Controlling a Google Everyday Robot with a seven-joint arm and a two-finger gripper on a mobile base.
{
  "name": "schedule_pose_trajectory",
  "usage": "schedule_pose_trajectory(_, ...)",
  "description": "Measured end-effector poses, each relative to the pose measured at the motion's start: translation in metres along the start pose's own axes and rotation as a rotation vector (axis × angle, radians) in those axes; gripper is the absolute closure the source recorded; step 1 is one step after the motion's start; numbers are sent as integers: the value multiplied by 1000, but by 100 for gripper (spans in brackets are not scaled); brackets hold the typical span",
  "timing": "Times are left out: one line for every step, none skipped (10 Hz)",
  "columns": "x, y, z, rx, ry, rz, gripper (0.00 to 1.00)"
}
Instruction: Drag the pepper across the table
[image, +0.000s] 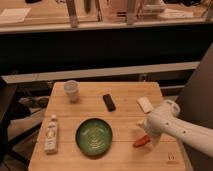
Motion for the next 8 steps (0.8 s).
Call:
schedule_pose_trajectory(0,2,2,0,-6,-2,20)
schedule_pose_trajectory(2,5,5,1,-11,-4,20)
schedule_pose_trajectory(2,7,7,1,-15,-5,20)
schedule_pose_trajectory(3,8,8,1,-17,-4,20)
schedule_pose_trajectory(2,8,10,0,-19,-5,20)
schedule_pose_trajectory(2,9,10,0,-20,-4,20)
schedule_pose_trajectory(2,9,11,-1,-21,-3,20)
schedule_pose_trajectory(3,9,13,-1,-22,-3,20)
